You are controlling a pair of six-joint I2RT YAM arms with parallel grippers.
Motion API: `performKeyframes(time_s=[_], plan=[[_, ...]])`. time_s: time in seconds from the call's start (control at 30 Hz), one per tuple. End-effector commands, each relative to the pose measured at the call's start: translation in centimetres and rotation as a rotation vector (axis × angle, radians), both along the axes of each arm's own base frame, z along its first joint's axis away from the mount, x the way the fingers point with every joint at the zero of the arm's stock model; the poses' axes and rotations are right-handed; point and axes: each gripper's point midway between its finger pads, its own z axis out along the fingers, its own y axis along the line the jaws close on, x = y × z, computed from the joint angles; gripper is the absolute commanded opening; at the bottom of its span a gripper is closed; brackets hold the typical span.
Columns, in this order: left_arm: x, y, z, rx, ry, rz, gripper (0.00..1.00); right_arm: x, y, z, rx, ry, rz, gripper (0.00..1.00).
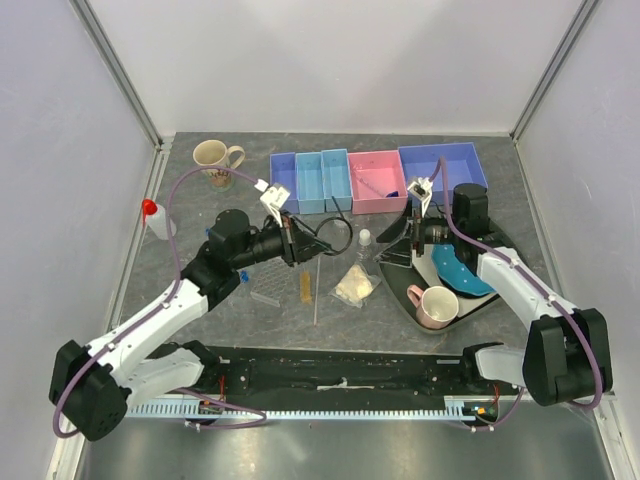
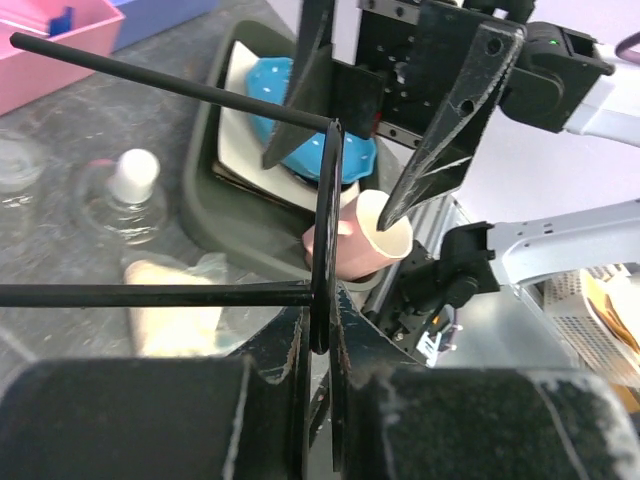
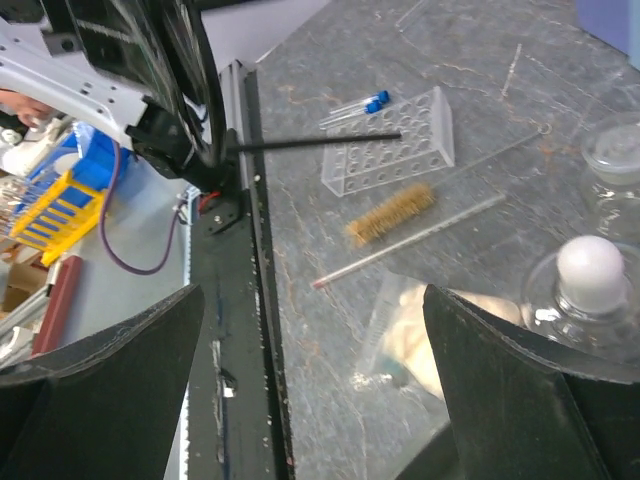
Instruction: Organize the chemistry lab equipment
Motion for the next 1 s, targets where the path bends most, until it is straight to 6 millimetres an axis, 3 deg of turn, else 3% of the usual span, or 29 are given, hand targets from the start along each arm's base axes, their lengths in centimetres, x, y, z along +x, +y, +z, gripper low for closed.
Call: performKeyframes(time_s=[0.0, 0.37, 0.6, 0.83, 0.97], plan=[[0.4, -3.0, 4.9, -0.142, -0.088, -0.03, 0.02, -0.2, 1.4, 2.0, 0.062, 0.021, 0.046, 0.98], [0.8, -5.2, 4.2, -0.115, -0.07, -0.05, 0.02, -1.6, 2.5, 3.2, 0.088, 0.02, 0.103, 0.91], [0.2, -5.7, 4.2, -0.118, -0.06, -0.075, 0.02, -2.3, 3.6, 3.3, 0.093, 0.03, 0.142, 0.8], [-0.7, -5.7, 4.1, -0.129, -0.045, -0.101, 0.02, -2.1, 3.7, 3.8, 0.099, 0.031, 0.149, 0.75], [-1.2, -5.6, 3.9, -0.139, -0.038, -0.109, 0.02, -2.4, 3.6, 4.3, 0.106, 0.02, 0.172, 0.63]])
